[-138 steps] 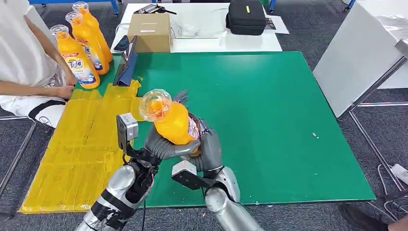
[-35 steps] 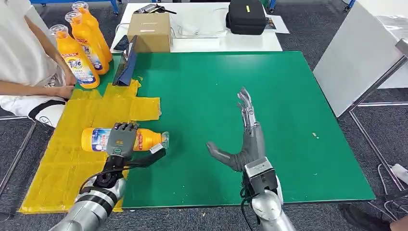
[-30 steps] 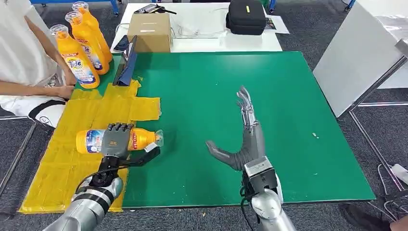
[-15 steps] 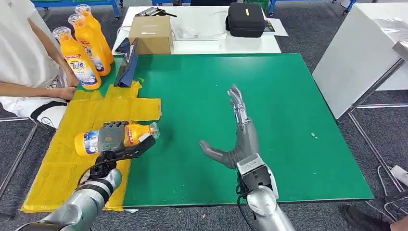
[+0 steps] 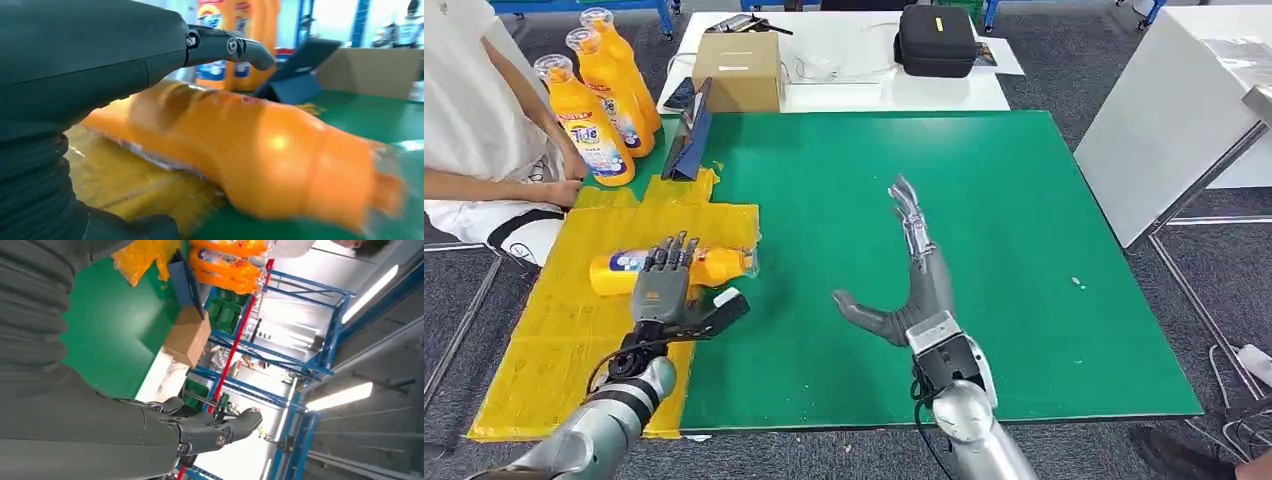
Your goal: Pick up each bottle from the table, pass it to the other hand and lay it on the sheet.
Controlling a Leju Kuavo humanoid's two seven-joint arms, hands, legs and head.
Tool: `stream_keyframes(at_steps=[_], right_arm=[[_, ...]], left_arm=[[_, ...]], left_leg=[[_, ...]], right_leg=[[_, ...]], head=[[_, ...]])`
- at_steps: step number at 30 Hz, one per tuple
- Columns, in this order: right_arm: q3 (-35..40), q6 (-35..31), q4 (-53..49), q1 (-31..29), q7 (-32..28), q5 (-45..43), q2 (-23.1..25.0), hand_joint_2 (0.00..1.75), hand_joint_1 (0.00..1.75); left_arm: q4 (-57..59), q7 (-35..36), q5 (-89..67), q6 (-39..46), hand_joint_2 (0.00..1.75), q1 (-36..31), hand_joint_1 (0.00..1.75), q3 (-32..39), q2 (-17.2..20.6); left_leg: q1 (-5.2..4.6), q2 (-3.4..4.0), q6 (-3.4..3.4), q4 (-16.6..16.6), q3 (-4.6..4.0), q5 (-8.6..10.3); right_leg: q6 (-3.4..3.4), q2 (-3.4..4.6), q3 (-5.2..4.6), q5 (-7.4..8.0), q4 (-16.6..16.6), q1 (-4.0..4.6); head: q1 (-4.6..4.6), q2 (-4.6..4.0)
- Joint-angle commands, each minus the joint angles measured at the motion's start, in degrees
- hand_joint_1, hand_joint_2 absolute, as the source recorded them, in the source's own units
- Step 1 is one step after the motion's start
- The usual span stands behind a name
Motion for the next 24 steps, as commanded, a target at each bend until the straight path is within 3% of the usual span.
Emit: stream_keyframes(at_steps=[1, 4, 9, 10, 11, 12, 13, 19, 22, 23, 24], right_arm=[[0.2, 0.3, 4.9, -2.7, 0.4, -0.2, -0.5, 1.75, 0.00], [-0.1, 0.3, 5.7, -2.9, 0.4, -0.2, -0.6, 1.75, 0.00], [-0.2, 0.3, 5.8, -2.7, 0.4, -0.2, -0.9, 1.75, 0.00], [-0.5, 0.1, 5.4, -2.0, 0.3, -0.2, -1.2, 1.75, 0.00], [-0.5, 0.1, 5.4, -2.0, 0.3, -0.2, -1.2, 1.75, 0.00], [-1.4, -0.7, 4.4, -0.4, 0.2, 0.0, -1.4, 1.75, 0.00], [-1.9, -1.1, 3.7, 0.7, 0.2, 0.3, -1.7, 1.75, 0.00], [-1.9, -1.1, 3.7, 0.7, 0.2, 0.3, -1.7, 1.75, 0.00], [-6.0, -1.2, -0.2, 7.3, 1.1, 1.0, -2.1, 1.75, 0.00], [-6.8, -0.5, -0.8, 8.5, 0.9, 1.0, -2.4, 1.75, 0.00], [-10.1, 0.3, -2.4, 12.4, 0.3, 0.7, -2.3, 1.75, 0.00]], left_arm=[[-7.1, -4.3, -1.7, -0.6, 1.75, 4.5, 0.00, -0.7, -2.8], [-19.0, -6.5, -4.4, -0.6, 1.75, 9.6, 0.00, -1.5, -3.8], [-27.0, -9.7, -4.6, -0.6, 1.75, 12.7, 0.00, -0.9, -4.7], [-33.5, -14.1, -3.1, -0.6, 1.75, 14.9, 0.00, 1.5, -6.8], [-33.5, -14.1, -3.1, -0.6, 1.75, 14.9, 0.00, 1.5, -6.8], [-37.4, -21.8, 2.3, -0.6, 1.75, 16.5, 0.00, 5.6, -10.6], [-39.4, -24.9, 6.0, -0.6, 1.75, 17.3, 0.00, 6.7, -12.7], [-39.4, -24.9, 6.0, -0.6, 1.75, 17.3, 0.00, 6.7, -12.7], [-49.0, -23.9, 31.2, -1.4, 1.75, 23.5, 0.00, -7.1, -9.1], [-52.9, -22.4, 33.3, -1.9, 1.75, 25.3, 0.00, -9.3, -8.0], [-61.9, -19.7, 40.3, -5.1, 1.75, 30.0, 0.00, -12.8, -6.2]], left_leg=[[0.00, 0.09, 0.03, 0.0, 0.07, -0.03], [0.00, 0.17, 0.04, -0.1, 0.04, -0.05], [0.02, 0.12, 0.02, 0.0, -0.14, -0.05], [0.06, 0.13, 0.03, 0.0, -0.13, -0.08], [0.04, 0.15, 0.03, 0.0, -0.20, -0.07], [0.02, 0.11, 0.05, 0.0, -0.12, -0.11], [0.05, 0.04, 0.05, 0.0, -0.23, -0.08], [0.01, 0.15, 0.04, 0.0, -0.30, -0.09], [0.02, 0.00, 0.01, 0.0, -0.34, -0.08], [0.02, -0.03, 0.01, 0.0, -0.34, -0.08], [0.02, -0.08, 0.01, 0.0, -0.33, -0.10]], right_leg=[[-0.06, 0.04, 0.05, 0.00, -0.1, 0.01], [-0.11, 0.09, 0.01, 0.01, -0.1, 0.04], [-0.09, 0.02, -0.19, -0.02, -0.1, 0.06], [-0.12, 0.02, -0.15, -0.03, -0.1, 0.10], [-0.08, 0.06, -0.24, -0.03, -0.1, 0.07], [-0.10, 0.00, -0.14, -0.08, -0.1, 0.07], [-0.06, -0.08, -0.23, -0.06, -0.1, 0.09], [-0.08, 0.06, -0.30, -0.04, -0.1, 0.04], [-0.07, -0.12, -0.33, -0.06, -0.1, 0.05], [-0.07, -0.14, -0.32, -0.07, -0.1, 0.06], [-0.06, -0.18, -0.31, -0.10, -0.1, 0.05]], head=[[0.00, 0.00], [0.00, 0.00], [0.02, 0.00], [0.00, 0.00], [0.00, 0.00], [0.00, 0.00], [0.00, 0.00], [0.00, 0.00], [0.00, 0.00], [0.00, 0.00], [0.00, 0.00]])
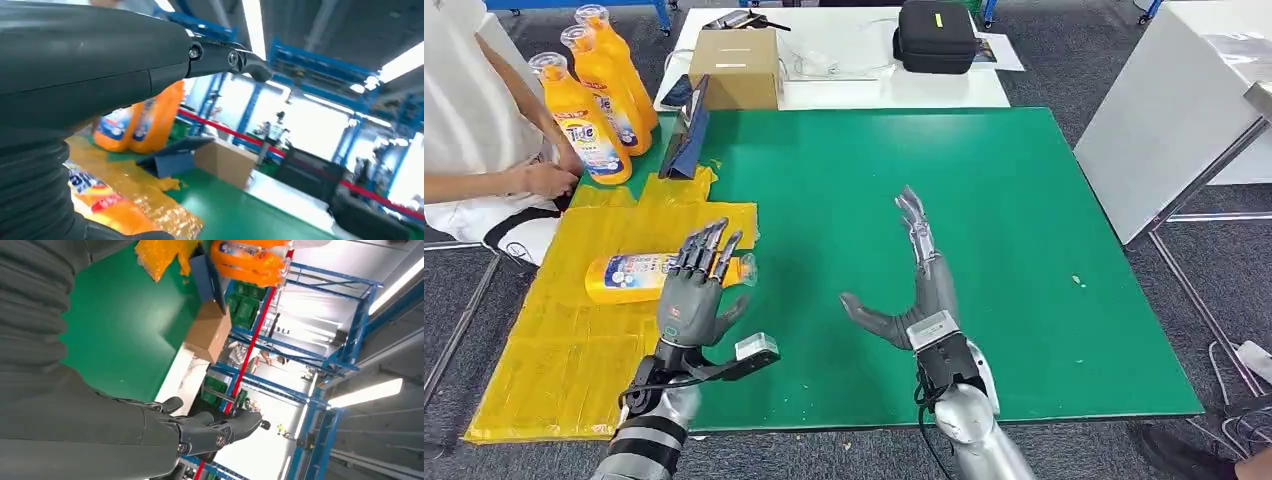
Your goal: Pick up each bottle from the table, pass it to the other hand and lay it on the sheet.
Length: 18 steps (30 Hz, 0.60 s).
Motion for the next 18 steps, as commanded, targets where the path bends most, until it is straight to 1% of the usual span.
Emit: stream_keyframes(at_steps=[1, 2, 3, 4, 5, 6, 7, 8, 9, 10, 11, 14, 15, 16, 17, 18], right_arm=[[-10.7, 2.7, -5.2, 12.9, -0.4, -0.7, -2.0, 1.75, 0.00], [-13.0, 3.8, -6.3, 15.4, -0.9, -1.7, -1.9, 1.75, 0.00], [-15.6, 6.3, -7.6, 18.1, -1.9, -4.1, -2.1, 1.75, 0.00], [-17.1, 9.5, -8.6, 19.8, -2.8, -6.2, -2.5, 1.75, 0.00], [-18.7, 11.6, -9.7, 21.6, -4.3, -6.3, -2.7, 1.75, 0.00], [-21.2, 11.9, -11.7, 24.2, -5.7, -4.4, -2.2, 1.75, 0.00], [-22.6, 12.4, -13.2, 25.7, -6.4, -3.0, -1.8, 1.75, 0.00], [-24.3, 13.3, -14.6, 27.4, -6.3, -1.8, -1.2, 1.75, 0.00], [-25.6, 13.6, -15.4, 28.5, -6.1, -1.1, -0.5, 0.00, 0.00], [-26.4, 14.5, -15.8, 29.2, -5.8, -0.5, 0.0, 0.00, 0.00], [-27.2, 15.4, -15.6, 29.6, -5.4, -0.4, 0.4, 0.00, 0.00], [-28.4, 16.0, -14.6, 29.8, -5.2, -0.2, 1.2, 0.00, 0.00], [-28.4, 16.0, -14.6, 29.7, -5.2, -0.3, 1.3, 1.75, 0.00], [-28.9, 15.9, -14.8, 29.9, -5.8, -0.9, 2.0, 1.75, 0.00], [-29.4, 16.7, -14.9, 30.0, -6.9, -2.9, 3.0, 1.75, 0.00], [-29.3, 16.7, -14.9, 30.1, -6.9, -2.9, 3.1, 1.75, 0.00]], left_arm=[[-27.8, 6.5, 33.7, -6.7, 1.75, 14.7, 0.00, -17.1, 5.9], [-29.9, 7.8, 36.4, -9.3, 1.75, 16.6, 0.00, -17.4, 6.7], [-30.9, 9.7, 40.4, -13.9, 1.75, 18.6, 0.00, -17.3, 7.8], [-31.0, 10.9, 42.9, -17.0, 1.75, 19.7, 0.00, -16.3, 8.3], [-30.2, 11.7, 45.4, -19.7, 1.75, 20.6, 0.00, -15.0, 8.4], [-29.3, 11.7, 49.0, -23.6, 1.75, 21.5, 0.00, -13.2, 8.4], [-28.6, 12.2, 51.8, -27.5, 1.75, 22.2, 0.00, -12.1, 8.5], [-27.6, 13.7, 53.3, -30.6, 1.75, 23.2, 0.00, -10.7, 8.7], [-27.0, 14.7, 54.6, -32.6, 1.75, 23.9, 0.00, -9.4, 8.5], [-26.3, 15.4, 57.0, -36.2, 1.75, 24.8, 0.00, -8.5, 8.5], [-25.7, 15.7, 59.3, -39.1, 1.75, 25.7, 0.00, -7.4, 8.3], [-25.8, 15.2, 61.7, -43.2, 1.75, 28.4, 0.00, -6.7, 7.5], [-26.0, 15.2, 61.7, -43.2, 1.75, 28.9, 0.00, -6.9, 7.3], [-26.6, 15.3, 61.9, -43.6, 1.75, 29.7, 0.00, -7.0, 7.1], [-27.0, 15.1, 62.7, -44.4, 1.75, 30.3, 0.00, -7.3, 7.0], [-27.0, 15.1, 62.7, -44.4, 1.75, 30.5, 0.00, -7.3, 6.9]], left_leg=[[0.06, -0.07, 0.03, -0.1, 0.27, -0.15], [0.06, -0.03, 0.01, 0.0, 0.14, -0.11], [0.06, -0.05, 0.03, -0.1, 0.31, -0.22], [0.03, -0.06, -0.03, -0.1, 0.18, -0.20], [0.03, -0.13, 0.00, -0.1, 0.34, -0.29], [0.02, -0.14, 0.05, -0.1, 0.23, -0.31], [0.01, -0.14, 0.06, -0.1, 0.37, -0.40], [-0.01, -0.11, 0.02, -0.1, 0.23, -0.43], [0.01, -0.09, 0.02, -0.1, 0.34, -0.50], [-0.02, -0.09, 0.01, -0.1, 0.24, -0.50], [-0.01, -0.07, 0.04, -0.1, 0.34, -0.59], [0.01, 0.09, 0.01, -0.1, 0.27, -0.62], [0.02, 0.16, -0.01, -0.1, 0.42, -0.70], [-0.01, 0.13, -0.07, -0.1, 0.27, -0.68], [0.02, 0.15, -0.06, -0.1, 0.41, -0.73], [0.01, 0.11, -0.07, 0.0, 0.28, -0.68]], right_leg=[[-0.12, -0.15, 0.33, -0.16, -0.1, 0.09], [-0.07, -0.08, 0.18, -0.10, -0.1, 0.08], [-0.12, -0.13, 0.38, -0.21, -0.1, 0.09], [-0.07, -0.11, 0.23, -0.18, -0.1, 0.05], [-0.12, -0.19, 0.43, -0.30, -0.2, 0.06], [-0.12, -0.18, 0.32, -0.31, -0.1, 0.03], [-0.08, -0.18, 0.48, -0.42, -0.1, 0.03], [-0.04, -0.12, 0.32, -0.41, -0.1, 0.00], [-0.09, -0.12, 0.42, -0.45, -0.1, 0.03], [-0.07, -0.12, 0.29, -0.44, -0.1, -0.02], [-0.13, -0.12, 0.39, -0.51, -0.1, 0.01], [-0.11, 0.05, 0.27, -0.43, -0.1, 0.03], [-0.16, 0.08, 0.41, -0.49, -0.1, 0.05], [-0.12, 0.06, 0.21, -0.48, -0.1, 0.01], [-0.16, 0.05, 0.35, -0.52, -0.1, 0.05], [-0.13, 0.02, 0.21, -0.50, -0.1, 0.03]], head=[[0.00, 0.00], [0.00, 0.00], [-0.02, 0.00], [0.00, 0.00], [0.00, 0.00], [0.00, 0.00], [0.00, 0.00], [0.00, 0.00], [0.00, 0.00], [0.00, 0.00], [0.00, 0.00], [-0.02, 0.00], [0.00, 0.00], [-0.02, 0.00], [0.00, 0.00], [-0.02, 0.00]])
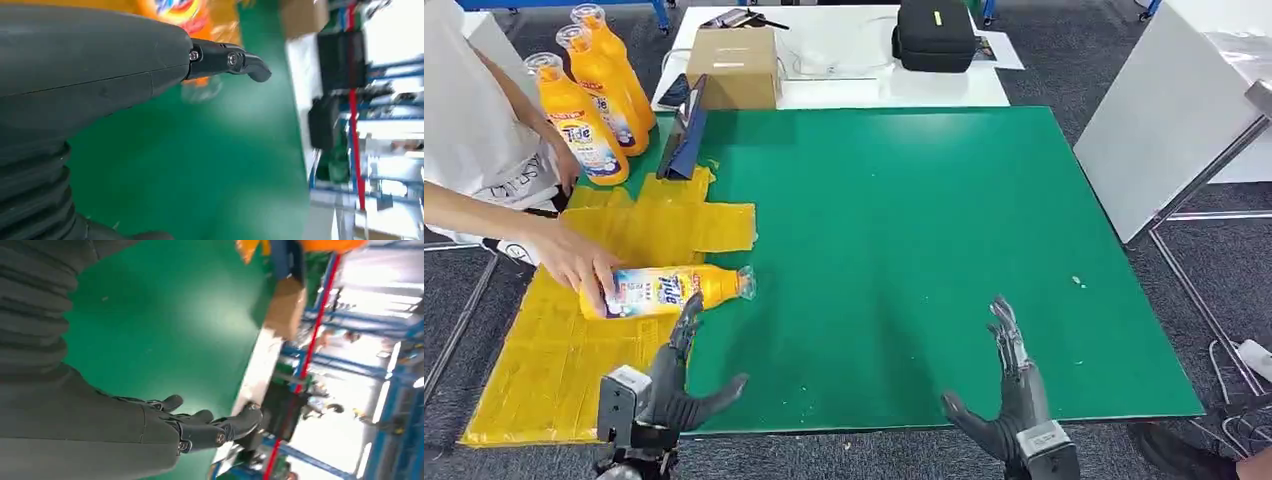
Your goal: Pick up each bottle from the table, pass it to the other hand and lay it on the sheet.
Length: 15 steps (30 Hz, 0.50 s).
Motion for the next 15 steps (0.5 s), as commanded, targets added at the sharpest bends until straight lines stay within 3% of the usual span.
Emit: stream_keyframes(at_steps=[1, 8, 11, 15], right_arm=[[-6.3, 1.3, -1.1, 2.3, -1.3, -2.5, 3.5, 1.75, 0.00], [-10.1, 2.4, -0.3, 5.6, -1.5, -0.4, 5.9, 1.75, 0.00], [-13.7, 7.2, 1.6, 5.3, -1.0, 1.1, 8.5, 1.75, 0.00], [-11.6, 7.5, 3.1, 4.3, -1.6, 4.0, 8.8, 1.75, 0.00]], left_arm=[[-0.8, 0.0, 2.2, -3.4, 1.75, 5.1, 0.00, 2.0, 0.5], [-3.4, 0.0, 3.2, -4.8, 1.75, 9.3, 0.00, 3.7, -1.2], [-3.1, 0.0, 4.2, -6.9, 1.75, 9.5, 0.00, 5.8, -2.7], [-2.3, 0.1, 4.4, -8.2, 1.75, 8.0, 0.00, 5.5, -2.6]], left_leg=[[0.00, 0.11, 0.02, -0.1, 0.36, -0.14], [0.01, 0.02, 0.02, 0.0, 0.30, -0.09], [0.02, 0.01, 0.03, -0.1, 0.42, -0.12], [0.05, 0.06, 0.01, -0.1, 0.53, -0.14]], right_leg=[[-0.13, 0.04, 0.33, -0.11, -0.1, 0.03], [-0.07, -0.02, 0.25, -0.09, 0.0, 0.03], [-0.09, -0.05, 0.40, -0.14, -0.1, 0.05], [-0.14, -0.01, 0.50, -0.15, -0.2, 0.08]], head=[[0.00, 0.00], [-0.02, 0.00], [-0.02, 0.00], [0.00, 0.00]])
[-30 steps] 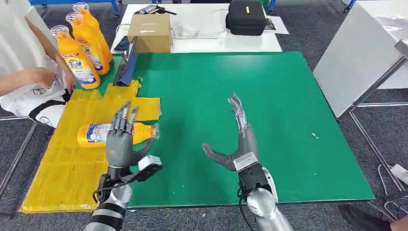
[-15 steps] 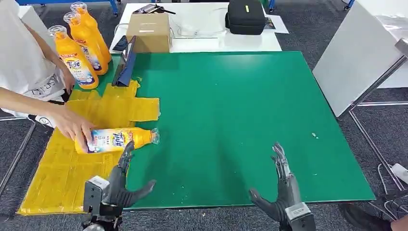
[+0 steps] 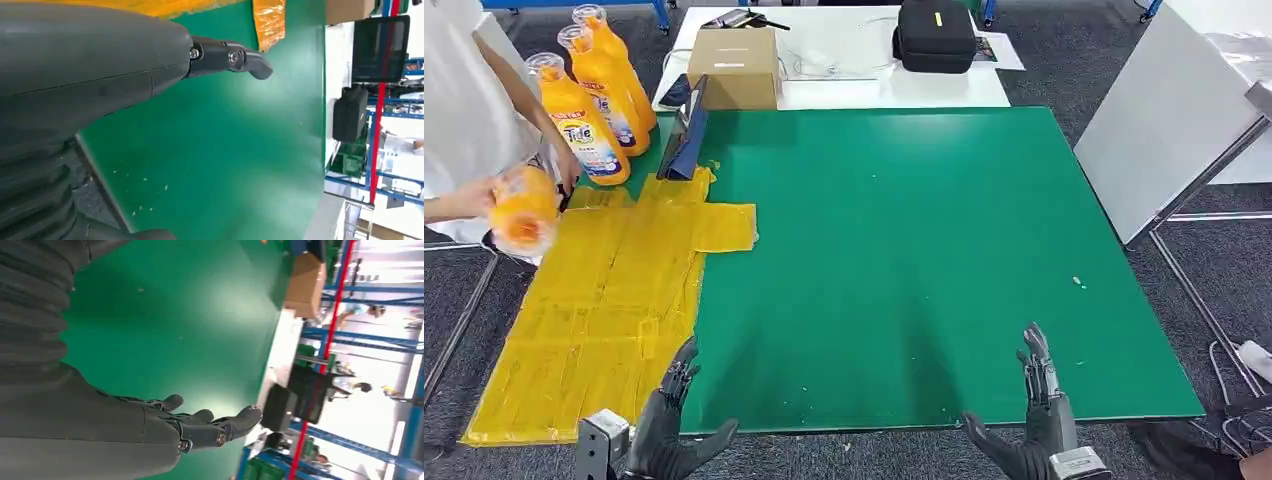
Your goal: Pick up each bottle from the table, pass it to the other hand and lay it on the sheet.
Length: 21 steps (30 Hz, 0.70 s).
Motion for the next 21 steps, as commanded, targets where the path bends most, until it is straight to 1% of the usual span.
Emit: stream_keyframes(at_steps=[1, 4, 5, 7, 8, 10, 11, 12, 13, 15, 16, 17, 18, 19, 20, 21], right_arm=[[-2.7, 0.8, 4.6, -0.9, 0.2, 4.7, 3.6, 1.75, 0.00], [-0.1, 0.3, 4.7, -1.4, 1.0, 4.7, 2.8, 1.75, 0.00], [0.4, 0.3, 4.7, -1.5, 1.0, 4.8, 2.5, 1.75, 0.00], [0.7, 0.3, 4.7, -1.6, 1.0, 4.8, 2.6, 1.75, 0.00], [0.7, 0.3, 4.7, -1.6, 1.0, 4.8, 2.6, 1.75, 0.00], [0.7, 0.3, 4.7, -1.6, 1.0, 4.8, 2.6, 1.75, 0.00], [0.7, 0.3, 4.7, -1.6, 1.0, 4.8, 2.6, 1.75, 0.00], [0.7, 0.3, 4.7, -1.6, 1.0, 4.8, 2.6, 1.75, 0.00], [1.3, 0.2, 4.4, -1.5, 0.7, 4.3, 1.9, 1.75, 0.00], [1.9, 0.0, 4.2, -1.3, 0.8, 3.7, 1.3, 1.75, 0.00], [1.9, 0.0, 4.2, -1.3, 0.8, 3.7, 1.3, 1.75, 0.00], [2.0, -0.2, 4.0, -1.3, 0.9, 3.3, 1.1, 1.75, 0.00], [2.4, -0.9, 3.9, -1.3, 1.2, 3.5, 0.8, 1.75, 0.00], [2.4, -0.9, 3.9, -1.3, 1.2, 3.5, 0.8, 0.00, 0.00], [2.4, -0.9, 3.8, -1.3, 1.2, 3.5, 0.8, 0.00, 0.00], [2.5, -0.8, 3.6, -1.4, 1.2, 3.5, 0.8, 0.00, 0.00]], left_arm=[[1.1, 0.5, 1.1, -2.6, 1.75, -1.0, 0.00, 3.3, -2.0], [1.2, 0.8, 0.9, -2.5, 1.75, -2.1, 0.00, 2.3, -1.8], [1.4, 0.8, 1.0, -2.5, 1.75, -2.3, 0.00, 2.1, -1.8], [1.4, 0.8, 1.0, -2.5, 1.75, -2.7, 0.00, 1.9, -2.0], [1.4, 0.8, 1.0, -2.5, 1.75, -2.7, 0.00, 1.9, -2.0], [1.4, 0.8, 1.0, -2.5, 1.75, -2.7, 0.00, 1.9, -2.0], [1.4, 0.8, 1.0, -2.5, 1.75, -2.7, 0.00, 1.9, -2.0], [1.4, 0.8, 1.0, -2.5, 1.75, -2.7, 0.00, 1.9, -2.0], [2.2, 0.8, 1.2, -2.6, 1.75, -3.0, 0.00, 1.4, -1.7], [2.7, 0.8, 1.7, -2.6, 1.75, -3.2, 0.00, 1.0, -1.5], [2.7, 0.8, 1.7, -2.6, 1.75, -3.2, 0.00, 1.0, -1.5], [2.9, 0.9, 1.9, -2.7, 1.75, -3.3, 0.00, 0.7, -1.4], [2.9, 1.0, 2.3, -2.6, 1.75, -3.1, 0.00, 0.5, -1.3], [2.9, 1.0, 2.3, -2.6, 1.75, -3.1, 0.00, 0.5, -1.3], [2.9, 1.0, 2.2, -2.7, 1.75, -3.0, 0.00, 0.2, -1.4], [3.0, 1.0, 2.2, -2.7, 1.75, -3.0, 0.00, 0.0, -1.6]], left_leg=[[0.06, 0.04, 0.01, -0.1, 0.30, -0.07], [0.05, 0.06, 0.01, -0.1, 0.28, -0.05], [0.04, 0.05, 0.02, -0.1, 0.41, -0.08], [0.03, 0.03, 0.02, -0.1, 0.28, -0.04], [0.03, 0.06, 0.03, -0.1, 0.38, -0.06], [0.03, 0.05, 0.02, -0.1, 0.27, -0.05], [0.04, 0.09, 0.03, -0.1, 0.40, -0.09], [0.02, 0.05, 0.03, -0.1, 0.32, -0.07], [0.02, 0.05, 0.03, -0.1, 0.45, -0.10], [0.01, 0.04, 0.01, -0.1, 0.29, -0.05], [0.02, 0.06, 0.02, -0.1, 0.41, -0.09], [0.01, 0.03, 0.02, -0.1, 0.31, -0.05], [0.02, 0.05, 0.03, -0.1, 0.48, -0.10], [0.02, 0.05, 0.02, -0.1, 0.34, -0.06], [0.03, 0.08, 0.03, -0.1, 0.49, -0.11], [0.01, 0.05, 0.03, -0.1, 0.38, -0.08]], right_leg=[[-0.13, -0.02, 0.30, -0.05, -0.1, 0.09], [-0.12, 0.00, 0.19, -0.03, -0.1, 0.08], [-0.16, -0.02, 0.29, -0.07, -0.1, 0.07], [-0.13, -0.01, 0.07, -0.07, -0.1, 0.05], [-0.16, 0.00, 0.18, -0.09, -0.1, 0.06], [-0.12, 0.02, 0.15, -0.06, -0.1, 0.06], [-0.15, 0.03, 0.29, -0.09, -0.1, 0.07], [-0.11, 0.01, 0.28, -0.08, -0.1, 0.04], [-0.14, -0.01, 0.44, -0.12, -0.1, 0.05], [-0.10, 0.00, 0.30, -0.07, -0.1, 0.03], [-0.13, 0.01, 0.42, -0.10, -0.1, 0.05], [-0.10, -0.01, 0.32, -0.07, -0.1, 0.03], [-0.15, -0.01, 0.50, -0.11, -0.2, 0.06], [-0.11, 0.00, 0.35, -0.08, -0.1, 0.04], [-0.15, 0.01, 0.50, -0.11, -0.2, 0.06], [-0.12, -0.01, 0.38, -0.09, -0.1, 0.05]], head=[[0.02, 0.00], [0.02, 0.00], [0.00, 0.00], [0.02, 0.00], [0.02, 0.00], [0.02, 0.00], [0.00, 0.00], [0.02, 0.00], [0.02, 0.00], [0.00, 0.00], [0.02, 0.00], [0.02, 0.00], [0.02, 0.00], [0.00, 0.00], [0.02, 0.00], [0.02, 0.00]])
